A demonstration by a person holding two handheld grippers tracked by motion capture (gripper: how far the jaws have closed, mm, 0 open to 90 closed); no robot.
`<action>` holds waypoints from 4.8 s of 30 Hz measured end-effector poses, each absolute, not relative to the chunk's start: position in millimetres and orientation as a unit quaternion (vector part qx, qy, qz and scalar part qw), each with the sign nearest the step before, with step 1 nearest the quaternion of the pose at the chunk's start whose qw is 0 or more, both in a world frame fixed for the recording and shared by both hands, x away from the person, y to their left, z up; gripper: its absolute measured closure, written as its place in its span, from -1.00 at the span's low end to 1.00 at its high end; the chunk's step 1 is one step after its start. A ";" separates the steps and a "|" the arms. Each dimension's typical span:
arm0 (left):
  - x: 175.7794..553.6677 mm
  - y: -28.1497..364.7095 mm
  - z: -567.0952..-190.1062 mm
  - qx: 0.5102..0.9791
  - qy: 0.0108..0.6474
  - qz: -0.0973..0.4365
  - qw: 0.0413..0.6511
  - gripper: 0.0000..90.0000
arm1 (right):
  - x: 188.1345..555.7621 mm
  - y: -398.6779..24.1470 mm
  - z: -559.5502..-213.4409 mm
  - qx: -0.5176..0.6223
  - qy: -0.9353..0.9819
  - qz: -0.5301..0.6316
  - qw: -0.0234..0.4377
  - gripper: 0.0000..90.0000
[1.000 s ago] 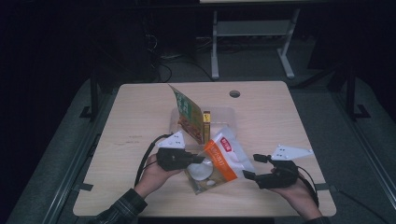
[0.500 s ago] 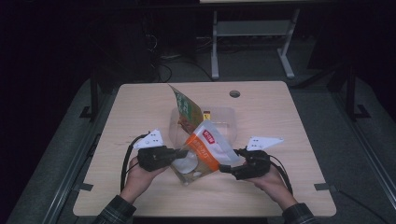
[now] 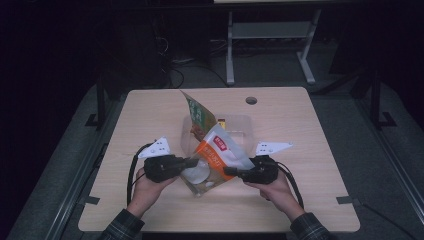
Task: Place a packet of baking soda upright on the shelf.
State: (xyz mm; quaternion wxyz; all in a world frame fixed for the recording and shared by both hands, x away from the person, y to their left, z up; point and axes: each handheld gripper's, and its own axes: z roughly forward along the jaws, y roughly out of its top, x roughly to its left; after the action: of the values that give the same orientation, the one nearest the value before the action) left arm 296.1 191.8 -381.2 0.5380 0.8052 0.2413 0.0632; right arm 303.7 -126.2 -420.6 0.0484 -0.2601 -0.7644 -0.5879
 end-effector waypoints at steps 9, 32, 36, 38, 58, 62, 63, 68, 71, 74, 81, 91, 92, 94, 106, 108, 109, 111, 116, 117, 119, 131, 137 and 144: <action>297.8 188.2 -386.8 0.810 0.243 0.072 0.529 0.99 | 299.4 -125.9 -412.5 -0.237 -0.769 -0.592 0.049 1.00; 294.3 162.3 -401.7 0.832 0.214 0.061 0.508 0.60 | 284.9 -132.4 -390.8 -0.181 -0.762 -0.617 0.073 1.00; 293.6 159.7 -403.7 0.838 0.208 0.066 0.500 0.51 | 283.3 -138.1 -387.0 -0.179 -0.767 -0.612 0.069 1.00; 293.4 159.1 -403.9 0.840 0.207 0.068 0.498 0.46 | 282.3 -140.6 -384.8 -0.178 -0.768 -0.611 0.065 1.00; 292.9 188.9 -412.2 0.852 0.247 0.073 0.457 -0.18 | 280.9 -179.0 -363.5 -0.180 -0.794 -0.581 0.002 1.00; 291.3 197.4 -411.8 0.849 0.257 0.075 0.455 -0.21 | 282.8 -187.0 -358.5 -0.184 -0.792 -0.582 -0.008 1.00; 290.8 198.8 -411.9 0.849 0.258 0.075 0.456 -0.22 | 284.3 -188.6 -357.4 -0.183 -0.791 -0.584 -0.013 1.00; 286.9 205.1 -414.8 0.852 0.260 0.071 0.449 -0.26 | 293.4 -194.8 -352.9 -0.195 -0.789 -0.583 -0.024 1.00; 283.8 208.6 -417.4 0.853 0.265 0.072 0.445 -0.31 | 300.9 -198.0 -350.5 -0.200 -0.787 -0.583 -0.032 1.00; 282.5 213.9 -418.6 0.855 0.262 0.075 0.440 -0.34 | 307.3 -199.5 -347.5 -0.206 -0.785 -0.583 -0.040 1.00; 276.7 221.0 -424.5 0.858 0.264 0.075 0.433 -0.41 | 319.7 -201.2 -340.8 -0.212 -0.785 -0.579 -0.057 1.00; 273.7 220.1 -430.2 0.853 0.267 0.078 0.441 -0.41 | 338.1 -196.9 -335.5 -0.226 -0.785 -0.572 -0.077 1.00; 273.9 220.1 -430.5 0.852 0.268 0.078 0.443 -0.41 | 340.1 -197.3 -335.9 -0.228 -0.783 -0.574 -0.075 1.00; 274.6 221.0 -430.6 0.852 0.269 0.077 0.442 -0.41 | 344.7 -197.7 -336.4 -0.232 -0.782 -0.574 -0.080 1.00; 279.3 220.3 -437.6 0.850 0.272 0.073 0.444 -0.41 | 371.4 -199.3 -338.2 -0.254 -0.770 -0.578 -0.092 1.00; 279.8 220.0 -438.4 0.851 0.272 0.071 0.444 -0.41 | 376.1 -200.6 -339.0 -0.259 -0.768 -0.578 -0.095 1.00; 280.6 220.0 -438.4 0.851 0.269 0.074 0.444 -0.41 | 378.4 -200.9 -339.4 -0.260 -0.765 -0.581 -0.095 1.00; 280.9 219.4 -439.0 0.850 0.270 0.076 0.445 -0.41 | 382.4 -200.8 -339.6 -0.260 -0.763 -0.584 -0.092 1.00; 281.9 219.0 -439.9 0.850 0.274 0.076 0.444 -0.41 | 391.2 -196.6 -339.0 -0.260 -0.762 -0.586 -0.093 1.00; 281.9 218.9 -440.0 0.849 0.274 0.076 0.445 -0.41 | 392.2 -195.6 -338.9 -0.260 -0.762 -0.586 -0.095 1.00; 281.8 218.8 -440.2 0.850 0.274 0.076 0.444 -0.41 | 395.2 -194.3 -340.4 -0.261 -0.758 -0.591 -0.092 1.00; 281.7 218.2 -441.1 0.854 0.270 0.077 0.437 -0.41 | 407.6 -186.2 -344.3 -0.263 -0.763 -0.583 -0.094 1.00; 281.6 218.1 -440.9 0.855 0.268 0.078 0.437 -0.41 | 411.5 -177.6 -351.0 -0.261 -0.772 -0.572 -0.092 1.00; 281.8 219.2 -441.2 0.853 0.270 0.076 0.439 -0.41 | 413.2 -173.7 -356.9 -0.263 -0.776 -0.566 -0.087 1.00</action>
State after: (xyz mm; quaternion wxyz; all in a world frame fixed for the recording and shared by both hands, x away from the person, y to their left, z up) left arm 281.8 219.2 -441.2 0.4392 0.8534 0.2703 0.0762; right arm 413.2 -173.7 -356.9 -0.0865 -0.2626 -0.7764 -0.5664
